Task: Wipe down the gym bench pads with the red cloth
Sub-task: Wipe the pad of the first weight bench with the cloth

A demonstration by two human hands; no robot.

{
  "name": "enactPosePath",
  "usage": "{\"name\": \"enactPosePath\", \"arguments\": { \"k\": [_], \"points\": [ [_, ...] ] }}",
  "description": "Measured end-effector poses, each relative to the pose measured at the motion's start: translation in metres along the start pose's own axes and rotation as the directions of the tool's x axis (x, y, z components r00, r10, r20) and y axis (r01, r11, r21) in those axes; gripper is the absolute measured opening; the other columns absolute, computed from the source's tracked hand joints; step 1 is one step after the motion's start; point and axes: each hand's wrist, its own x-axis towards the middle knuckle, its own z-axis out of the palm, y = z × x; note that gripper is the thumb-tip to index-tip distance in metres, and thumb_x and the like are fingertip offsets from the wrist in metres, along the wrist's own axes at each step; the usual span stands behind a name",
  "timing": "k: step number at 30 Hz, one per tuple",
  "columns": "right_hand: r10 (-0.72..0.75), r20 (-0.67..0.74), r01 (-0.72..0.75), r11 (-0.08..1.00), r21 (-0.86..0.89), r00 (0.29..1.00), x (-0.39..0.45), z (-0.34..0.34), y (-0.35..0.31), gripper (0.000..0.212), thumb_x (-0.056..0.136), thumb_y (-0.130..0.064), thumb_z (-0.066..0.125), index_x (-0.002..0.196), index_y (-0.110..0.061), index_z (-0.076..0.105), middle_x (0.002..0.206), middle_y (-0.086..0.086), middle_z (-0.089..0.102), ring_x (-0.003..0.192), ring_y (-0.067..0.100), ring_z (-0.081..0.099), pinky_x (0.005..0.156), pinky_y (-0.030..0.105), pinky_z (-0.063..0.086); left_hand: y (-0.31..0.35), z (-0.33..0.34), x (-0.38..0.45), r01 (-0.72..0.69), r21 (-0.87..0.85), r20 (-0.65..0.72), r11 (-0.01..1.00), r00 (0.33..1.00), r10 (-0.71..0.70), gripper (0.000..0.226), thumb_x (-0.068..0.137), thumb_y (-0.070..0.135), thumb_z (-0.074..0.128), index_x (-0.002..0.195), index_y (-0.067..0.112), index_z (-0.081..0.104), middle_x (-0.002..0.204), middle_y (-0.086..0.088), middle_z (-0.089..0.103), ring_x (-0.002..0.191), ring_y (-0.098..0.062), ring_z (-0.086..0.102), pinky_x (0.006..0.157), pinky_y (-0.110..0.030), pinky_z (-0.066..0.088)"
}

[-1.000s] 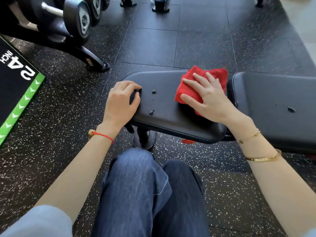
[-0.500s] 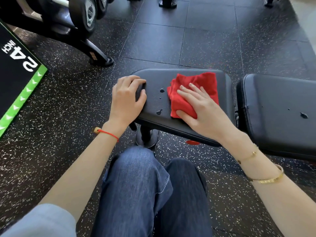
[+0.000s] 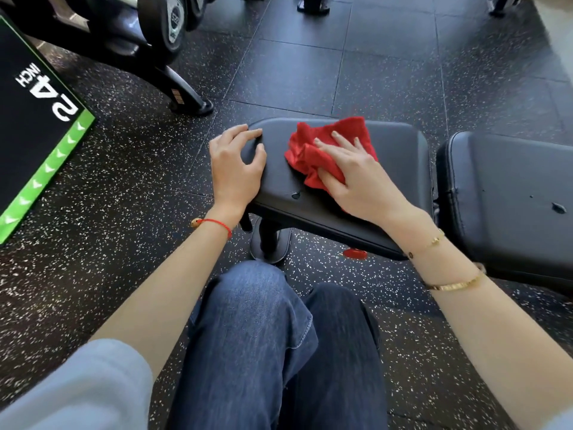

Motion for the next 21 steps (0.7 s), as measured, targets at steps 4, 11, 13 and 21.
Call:
{"name": "enactPosePath", "arguments": {
  "k": [4, 11, 13, 21],
  "points": [
    [0.04, -0.015, -0.04, 0.999, 0.017, 0.999, 0.002, -0.006, 0.003, 0.04, 0.095, -0.015, 0.047, 0.135, -0.017, 0.05, 0.139, 0.008, 0.052, 0.141, 0.029, 0.03, 0.117, 0.047, 0.014, 0.0, -0.001, -0.001, -0.016, 0.008, 0.004, 1.0, 1.0, 0.016, 0.028, 0.091, 0.02, 0.061, 0.117, 0.015, 0.071, 0.13, -0.004, 0.061, 0.123, -0.026, 0.048, 0.104, -0.015, 0.023],
    [0.035, 0.035, -0.034, 0.999, -0.019, 0.999, 0.014, 0.018, -0.032, 0.045, 0.097, -0.022, 0.044, 0.141, -0.018, 0.042, 0.144, 0.0, 0.047, 0.144, 0.026, 0.023, 0.118, 0.048, 0.007, 0.001, -0.003, 0.001, -0.02, 0.021, 0.022, 1.0, 1.0, 0.02, 0.027, 0.092, 0.021, 0.061, 0.117, 0.014, 0.07, 0.131, -0.005, 0.06, 0.125, -0.026, 0.049, 0.104, -0.015, 0.023],
    [0.001, 0.029, 0.0, 0.999, -0.035, 1.0, -0.008, 0.019, -0.032, 0.046, 0.097, -0.024, 0.045, 0.142, -0.014, 0.041, 0.146, -0.002, 0.045, 0.144, 0.025, 0.022, 0.118, 0.046, 0.007, 0.0, -0.003, 0.001, -0.017, 0.012, 0.02, 1.0, 1.0, 0.016, 0.028, 0.093, 0.021, 0.061, 0.118, 0.015, 0.07, 0.131, -0.005, 0.06, 0.125, -0.026, 0.048, 0.102, -0.011, 0.02],
    [0.18, 0.008, -0.177, 0.974, -0.14, 0.984, 0.011, 0.008, -0.013, 0.047, 0.098, -0.032, 0.043, 0.143, -0.024, 0.038, 0.154, 0.002, 0.031, 0.145, 0.034, 0.017, 0.117, 0.055, 0.006, -0.001, 0.0, 0.0, -0.027, 0.001, 0.009, 1.0, 1.0, 0.027, 0.029, 0.093, 0.021, 0.06, 0.119, 0.015, 0.07, 0.132, -0.005, 0.06, 0.125, -0.026, 0.048, 0.103, -0.015, 0.022]
  ]
}}
